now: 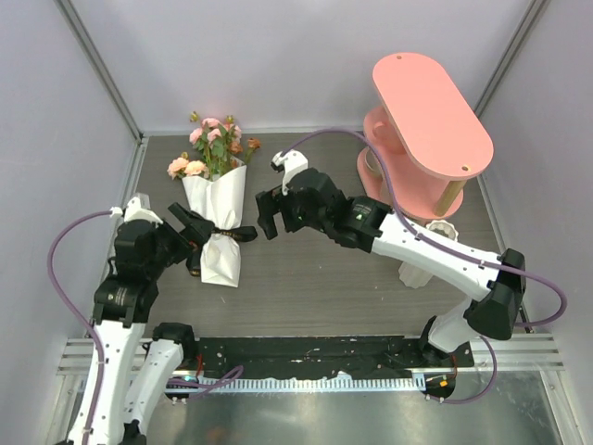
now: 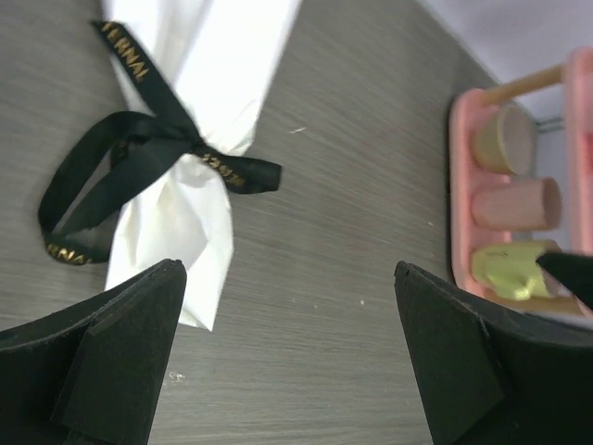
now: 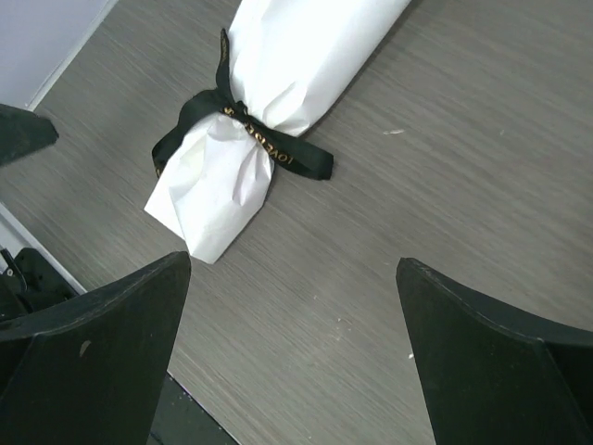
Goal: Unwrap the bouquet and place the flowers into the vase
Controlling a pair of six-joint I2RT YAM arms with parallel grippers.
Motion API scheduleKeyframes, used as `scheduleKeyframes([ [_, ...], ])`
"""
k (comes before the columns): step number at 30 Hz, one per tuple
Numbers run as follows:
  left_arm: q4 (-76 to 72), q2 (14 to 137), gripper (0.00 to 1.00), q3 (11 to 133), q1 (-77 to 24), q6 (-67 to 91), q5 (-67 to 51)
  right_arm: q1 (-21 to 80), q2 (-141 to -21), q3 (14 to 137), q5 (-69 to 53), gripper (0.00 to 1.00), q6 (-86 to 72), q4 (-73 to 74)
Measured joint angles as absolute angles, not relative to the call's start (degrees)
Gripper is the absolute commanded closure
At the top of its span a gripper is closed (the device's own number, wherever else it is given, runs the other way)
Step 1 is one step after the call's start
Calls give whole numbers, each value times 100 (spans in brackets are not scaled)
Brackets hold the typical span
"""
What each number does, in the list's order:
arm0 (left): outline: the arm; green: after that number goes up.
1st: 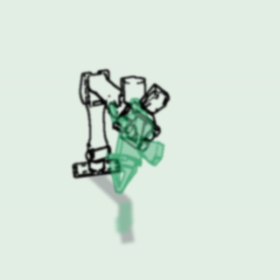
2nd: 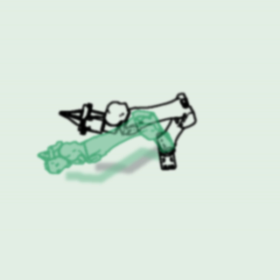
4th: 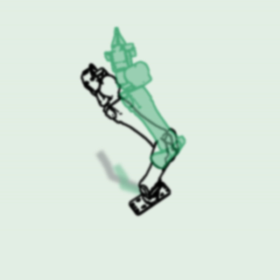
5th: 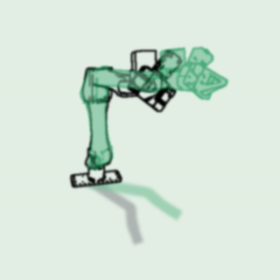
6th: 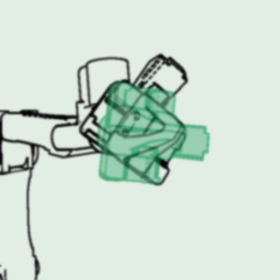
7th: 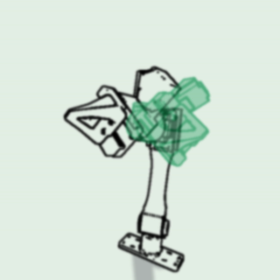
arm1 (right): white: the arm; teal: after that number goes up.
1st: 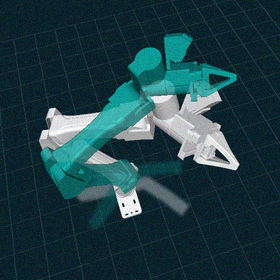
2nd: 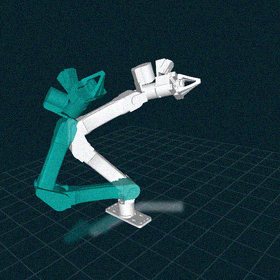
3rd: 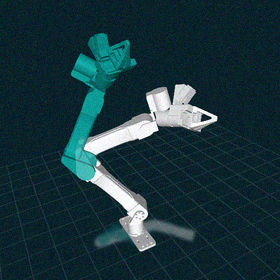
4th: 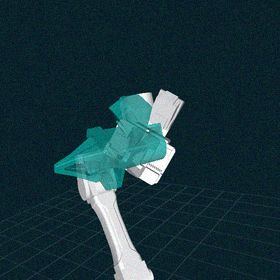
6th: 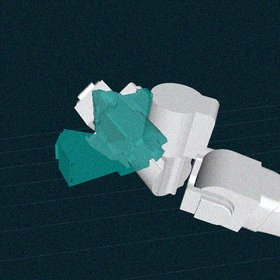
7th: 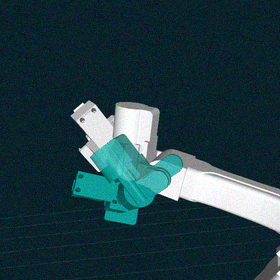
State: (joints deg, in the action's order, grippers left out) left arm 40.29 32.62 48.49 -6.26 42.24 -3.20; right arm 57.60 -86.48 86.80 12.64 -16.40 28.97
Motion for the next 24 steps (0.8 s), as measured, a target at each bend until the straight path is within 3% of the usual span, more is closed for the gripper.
scheduleKeyframes([
  [6, 4338, 4353, 0, 4860, -499, 4869, 395, 5780, -8624, 7738, 1173, 0, -2016, 2316],
  [9, 4368, 4982, 4, 4873, 95, 5133, 482, 5817, -8482, 7419, 1173, 0, -2137, 2196],
  [15, 3841, 5861, 16, 4713, 1483, 5867, -172, 5846, -7693, 6764, 1181, 0, -2285, 1970],
  [24, 2897, 7590, 18, 4753, 1551, 6558, -1087, 5846, -7653, 6584, 1144, 0, -2340, 1603],
])
